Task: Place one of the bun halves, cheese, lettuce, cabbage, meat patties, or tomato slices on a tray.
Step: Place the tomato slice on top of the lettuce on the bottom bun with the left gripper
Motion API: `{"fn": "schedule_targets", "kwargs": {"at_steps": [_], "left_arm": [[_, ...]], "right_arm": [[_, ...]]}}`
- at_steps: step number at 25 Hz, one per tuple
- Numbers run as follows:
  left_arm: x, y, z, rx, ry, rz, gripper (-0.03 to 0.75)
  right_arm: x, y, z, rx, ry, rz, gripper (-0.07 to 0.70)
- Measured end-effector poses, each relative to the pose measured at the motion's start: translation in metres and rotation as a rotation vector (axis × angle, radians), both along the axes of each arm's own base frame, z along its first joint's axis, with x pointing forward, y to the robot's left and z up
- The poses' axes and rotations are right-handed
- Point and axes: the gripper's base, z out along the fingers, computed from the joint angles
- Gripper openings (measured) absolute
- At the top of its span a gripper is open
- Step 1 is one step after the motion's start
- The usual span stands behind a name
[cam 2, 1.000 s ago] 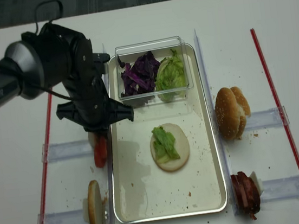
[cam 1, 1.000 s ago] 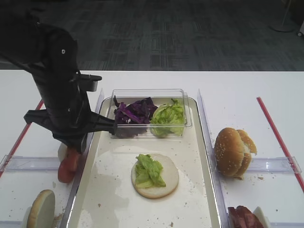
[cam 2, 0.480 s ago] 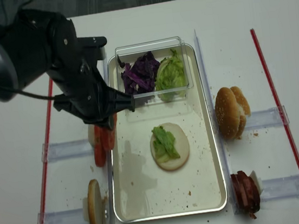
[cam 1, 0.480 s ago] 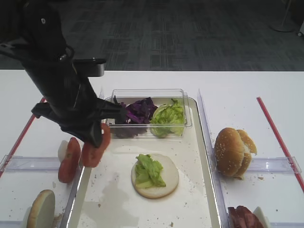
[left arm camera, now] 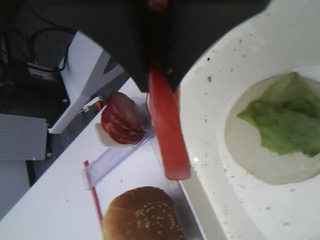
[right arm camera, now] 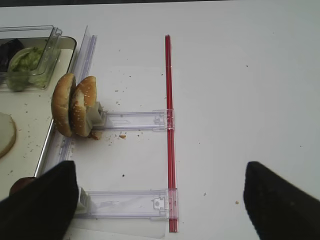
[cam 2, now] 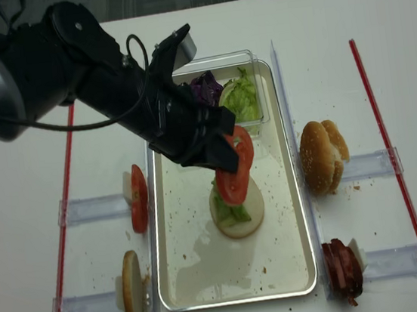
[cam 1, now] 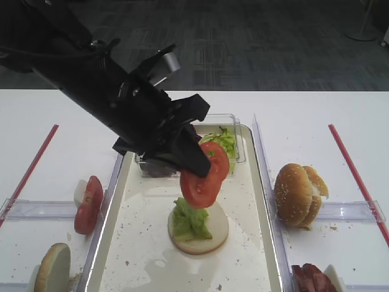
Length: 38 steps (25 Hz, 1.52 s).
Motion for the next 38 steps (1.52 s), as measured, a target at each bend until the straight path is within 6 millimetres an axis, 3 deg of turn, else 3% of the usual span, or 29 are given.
{"fn": "schedule_targets", "kwargs": {"at_steps": [8, 21, 30, 33, 38], "left_arm": [[0.003, -0.004, -0.006, -0.016, 0.001, -0.01, 0.02], [0.027, -0.013, -0.085, 0.08, 0.122, 0.011, 0.02], [0.03, -0.016, -0.096, 0.059, 0.14, 0.015, 0.029], [0.03, -0.016, -0.096, 0.06, 0.14, 0.015, 0.106], [0.03, -0.016, -0.096, 0.06, 0.14, 0.015, 0.328]], "right_arm": [[0.0, 0.0, 0.0, 0.0, 0.0, 0.0, 0.679], [0.0, 0.0, 0.0, 0.0, 0.0, 0.0, 0.679], [0.0, 0.0, 0.0, 0.0, 0.0, 0.0, 0.679], [0.0, 0.0, 0.0, 0.0, 0.0, 0.0, 0.679], [0.0, 0.0, 0.0, 0.0, 0.0, 0.0, 0.679]]}}
